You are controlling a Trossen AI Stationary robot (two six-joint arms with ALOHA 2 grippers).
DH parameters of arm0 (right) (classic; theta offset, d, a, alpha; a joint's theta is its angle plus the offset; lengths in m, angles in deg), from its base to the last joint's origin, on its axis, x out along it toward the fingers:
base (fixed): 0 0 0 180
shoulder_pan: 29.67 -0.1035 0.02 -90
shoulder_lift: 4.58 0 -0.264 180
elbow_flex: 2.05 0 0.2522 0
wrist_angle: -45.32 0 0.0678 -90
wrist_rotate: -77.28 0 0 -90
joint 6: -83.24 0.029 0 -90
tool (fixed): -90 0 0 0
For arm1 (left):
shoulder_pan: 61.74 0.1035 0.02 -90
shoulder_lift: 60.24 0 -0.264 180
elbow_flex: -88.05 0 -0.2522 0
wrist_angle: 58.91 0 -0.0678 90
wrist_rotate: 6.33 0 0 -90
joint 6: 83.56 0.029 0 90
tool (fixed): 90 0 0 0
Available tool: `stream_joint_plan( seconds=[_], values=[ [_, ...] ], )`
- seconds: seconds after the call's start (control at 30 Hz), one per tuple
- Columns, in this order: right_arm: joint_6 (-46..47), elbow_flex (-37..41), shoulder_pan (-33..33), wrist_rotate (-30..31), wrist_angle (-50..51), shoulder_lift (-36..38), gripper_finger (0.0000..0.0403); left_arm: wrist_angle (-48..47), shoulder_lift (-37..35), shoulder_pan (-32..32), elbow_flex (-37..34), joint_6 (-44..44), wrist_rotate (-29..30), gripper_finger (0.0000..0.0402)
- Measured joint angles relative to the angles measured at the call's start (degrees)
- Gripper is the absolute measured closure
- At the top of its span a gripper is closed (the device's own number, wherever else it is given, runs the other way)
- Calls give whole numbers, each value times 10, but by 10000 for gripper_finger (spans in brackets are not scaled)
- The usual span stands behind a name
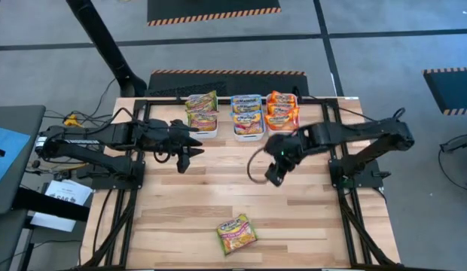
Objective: Sort Maruchan noodles
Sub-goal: Put the green noodle pack into the left white bin
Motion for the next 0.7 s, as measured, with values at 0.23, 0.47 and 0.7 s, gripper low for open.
stream_joint_plan(
  seconds=[0.23, 0.47, 0.7],
  values=[
    [-26, 58, -58, 0, -131, -1, 287, 9, 0, -39, 0, -19, -61, 285],
    [-135, 65, -72, 0, -231, -9, 287, 46, 0, -109, 0, -70, -43, 285],
    [-211, 64, -57, 0, -252, -21, 274, 76, 0, -156, 0, -128, -36, 285]
  ],
)
